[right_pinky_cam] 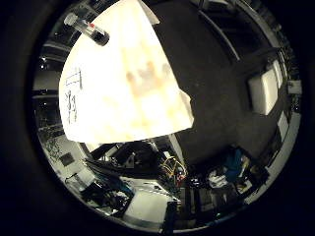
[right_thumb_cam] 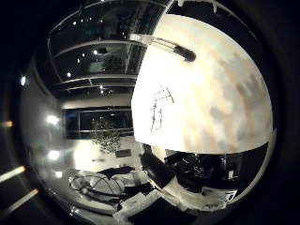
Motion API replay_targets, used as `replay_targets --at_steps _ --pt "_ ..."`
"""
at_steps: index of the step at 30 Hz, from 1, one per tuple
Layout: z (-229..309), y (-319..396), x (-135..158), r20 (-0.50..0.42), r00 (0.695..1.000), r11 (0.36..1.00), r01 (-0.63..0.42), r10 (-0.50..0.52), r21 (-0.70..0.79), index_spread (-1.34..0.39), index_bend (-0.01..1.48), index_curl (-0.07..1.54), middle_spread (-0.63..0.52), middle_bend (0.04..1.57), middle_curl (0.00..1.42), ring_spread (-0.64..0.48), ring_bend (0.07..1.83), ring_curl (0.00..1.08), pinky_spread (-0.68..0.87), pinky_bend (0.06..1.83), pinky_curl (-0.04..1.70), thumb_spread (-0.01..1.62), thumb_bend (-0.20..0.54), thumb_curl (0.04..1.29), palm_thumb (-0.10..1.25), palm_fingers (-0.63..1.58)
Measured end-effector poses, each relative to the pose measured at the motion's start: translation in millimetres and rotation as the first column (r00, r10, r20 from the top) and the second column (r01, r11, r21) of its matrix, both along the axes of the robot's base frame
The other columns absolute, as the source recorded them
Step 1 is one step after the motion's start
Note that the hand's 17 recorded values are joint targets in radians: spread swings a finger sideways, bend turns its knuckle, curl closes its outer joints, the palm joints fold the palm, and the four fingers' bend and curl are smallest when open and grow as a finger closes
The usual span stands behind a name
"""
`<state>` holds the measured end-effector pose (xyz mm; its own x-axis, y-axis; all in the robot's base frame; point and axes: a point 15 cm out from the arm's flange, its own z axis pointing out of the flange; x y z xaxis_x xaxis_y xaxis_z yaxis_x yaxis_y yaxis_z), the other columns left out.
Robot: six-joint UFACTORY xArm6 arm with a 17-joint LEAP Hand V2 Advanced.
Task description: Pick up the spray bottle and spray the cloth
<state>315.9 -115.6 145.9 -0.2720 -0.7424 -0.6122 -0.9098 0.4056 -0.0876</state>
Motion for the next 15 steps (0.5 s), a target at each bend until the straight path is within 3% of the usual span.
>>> replay_targets --at_steps 7,15 --pt "-13.6 15.3 32.5 0.043 0.999 1.0 0.024 -0.023 -0.007 -0.17 0.12 0.19 0.24 0.19 0.31 0.25 0.31 0.24 0.41 0.45 0.31 0.93 -0.032 0.28 0.34 -0.06" --pt "-26.4 35.4 65.9 0.127 0.989 0.995 0.067 -0.077 0.08 -0.15 0.14 0.19 0.22 0.23 0.33 0.24 0.34 0.26 0.4 0.44 0.31 0.93 -0.022 0.29 0.38 0.01"
